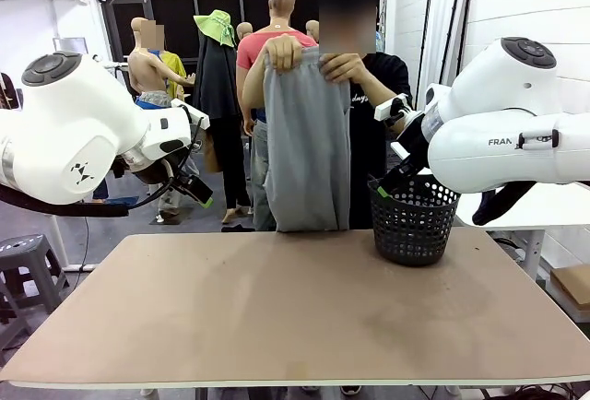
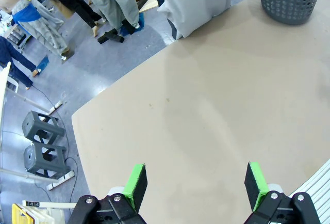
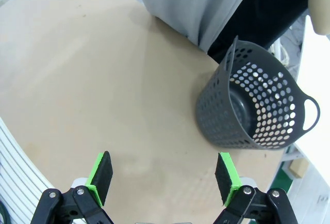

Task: Fold the training pants.
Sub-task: Grab both ends of the Training pants handed by a person.

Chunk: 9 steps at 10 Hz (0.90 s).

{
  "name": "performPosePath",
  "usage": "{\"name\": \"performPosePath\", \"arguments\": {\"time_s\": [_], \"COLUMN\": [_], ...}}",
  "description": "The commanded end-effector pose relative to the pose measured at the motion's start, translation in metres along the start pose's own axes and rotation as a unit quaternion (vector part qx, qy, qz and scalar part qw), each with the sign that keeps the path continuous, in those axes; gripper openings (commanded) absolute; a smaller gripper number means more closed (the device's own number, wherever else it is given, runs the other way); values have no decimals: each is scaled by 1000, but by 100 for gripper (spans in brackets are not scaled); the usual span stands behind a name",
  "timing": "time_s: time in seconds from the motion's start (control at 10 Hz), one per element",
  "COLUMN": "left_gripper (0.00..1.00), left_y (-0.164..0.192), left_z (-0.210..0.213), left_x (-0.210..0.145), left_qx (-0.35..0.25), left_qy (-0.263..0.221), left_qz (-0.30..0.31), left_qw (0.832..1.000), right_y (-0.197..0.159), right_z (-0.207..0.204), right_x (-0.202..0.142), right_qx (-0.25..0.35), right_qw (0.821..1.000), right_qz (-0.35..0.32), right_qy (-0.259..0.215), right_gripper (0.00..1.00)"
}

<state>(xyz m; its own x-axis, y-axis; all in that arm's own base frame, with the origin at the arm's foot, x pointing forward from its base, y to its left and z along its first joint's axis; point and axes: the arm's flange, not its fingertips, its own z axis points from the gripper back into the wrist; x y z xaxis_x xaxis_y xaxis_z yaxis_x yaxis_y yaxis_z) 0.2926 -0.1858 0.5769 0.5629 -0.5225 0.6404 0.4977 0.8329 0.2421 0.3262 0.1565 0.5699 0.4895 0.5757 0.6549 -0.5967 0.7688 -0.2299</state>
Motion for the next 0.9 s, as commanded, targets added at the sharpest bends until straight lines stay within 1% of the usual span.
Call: {"name": "performPosePath", "arguments": {"time_s": [0.0,0.8], "left_gripper": [100,100], "left_y": [1,1], "left_z": [0,0], "left_x": [0,0], "left_qx": [1,1], "left_qy": [0,0], "left_qz": [-4,-4], "left_qw": [1000,1000], "right_y": [0,0], "right_z": [-1,-1], "right_x": [1,1], "right_qx": [-1,-1], "right_qw": [1000,1000], "right_qz": [-3,-3], "right_qy": [-4,-4], "right_gripper": [100,100]}}
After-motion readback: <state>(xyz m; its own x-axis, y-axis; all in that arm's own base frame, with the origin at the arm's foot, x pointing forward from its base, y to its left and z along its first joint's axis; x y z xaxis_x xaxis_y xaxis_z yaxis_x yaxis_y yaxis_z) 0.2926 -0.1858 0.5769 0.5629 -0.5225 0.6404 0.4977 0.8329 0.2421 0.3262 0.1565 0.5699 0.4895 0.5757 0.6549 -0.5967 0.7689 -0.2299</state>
